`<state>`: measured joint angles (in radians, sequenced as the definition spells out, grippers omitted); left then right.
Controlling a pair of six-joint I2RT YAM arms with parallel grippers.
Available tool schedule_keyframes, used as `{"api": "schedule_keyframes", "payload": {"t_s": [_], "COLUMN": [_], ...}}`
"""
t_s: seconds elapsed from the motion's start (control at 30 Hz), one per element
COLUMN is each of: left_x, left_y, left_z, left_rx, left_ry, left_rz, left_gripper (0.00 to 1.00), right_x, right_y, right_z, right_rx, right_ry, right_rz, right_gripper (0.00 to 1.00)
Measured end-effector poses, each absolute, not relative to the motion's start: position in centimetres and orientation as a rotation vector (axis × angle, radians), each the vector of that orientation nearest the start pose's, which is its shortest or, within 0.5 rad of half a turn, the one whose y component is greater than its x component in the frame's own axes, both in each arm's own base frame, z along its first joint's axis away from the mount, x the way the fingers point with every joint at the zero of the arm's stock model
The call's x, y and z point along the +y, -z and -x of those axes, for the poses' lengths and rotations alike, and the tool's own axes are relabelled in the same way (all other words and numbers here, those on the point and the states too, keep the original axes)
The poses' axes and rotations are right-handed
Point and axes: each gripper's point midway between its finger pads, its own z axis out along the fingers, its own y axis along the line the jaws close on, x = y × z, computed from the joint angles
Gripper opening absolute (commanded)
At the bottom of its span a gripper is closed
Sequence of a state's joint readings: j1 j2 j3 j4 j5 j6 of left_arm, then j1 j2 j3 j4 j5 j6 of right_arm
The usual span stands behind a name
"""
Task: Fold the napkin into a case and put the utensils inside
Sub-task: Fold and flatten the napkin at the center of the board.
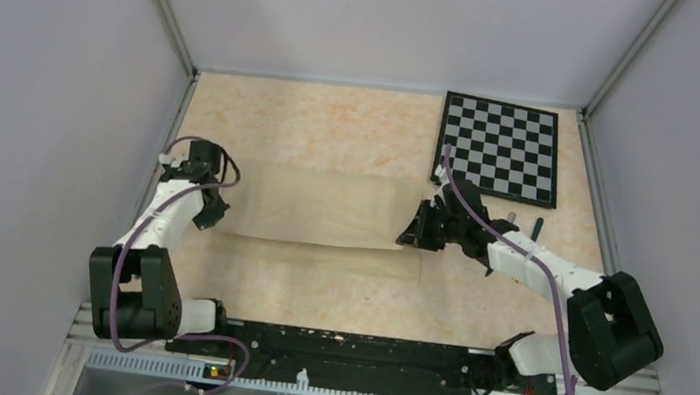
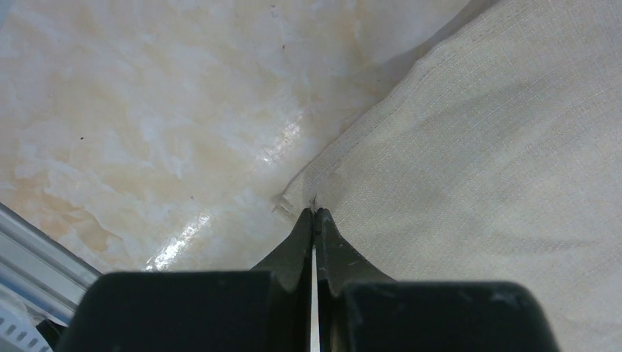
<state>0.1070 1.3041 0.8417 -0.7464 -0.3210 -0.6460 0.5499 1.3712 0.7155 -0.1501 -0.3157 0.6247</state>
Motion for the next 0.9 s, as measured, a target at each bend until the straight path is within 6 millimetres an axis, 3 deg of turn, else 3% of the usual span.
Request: {"api": "schedule_keyframes", "payload": {"t_s": [0.13,0.47,0.77,0.9], "left_x": [6.1,5.8,5.9,6.0], "left_y": [-6.7,-2.4,-2.5,-3.7], "left_z": [-24.8,-23.6,-24.0,-24.3], "left_rx": [2.471,2.594,2.575,2.527], "left_ry": [-0.308,-0.359,-0.357,-0.337], "left_rz": [1.077,1.104,1.101,1.093], "left_gripper": [0.00,0.00,0.00,0.00], "right_x": [24.6,23.8,24.0,24.2], "right_y": [-8.3,-3.1,-2.6,-3.1], "right_z": [-24.1,-22.5,-22.6,-21.9], "right_rx": [2.509,2.625,2.617,2.622], "right_ry": [-0.929,-0.892,-0.898,-0.898], "right_rz": [0.059,-0.011,-0.007,0.017], "right_gripper": [0.00,0.00,0.00,0.00]}}
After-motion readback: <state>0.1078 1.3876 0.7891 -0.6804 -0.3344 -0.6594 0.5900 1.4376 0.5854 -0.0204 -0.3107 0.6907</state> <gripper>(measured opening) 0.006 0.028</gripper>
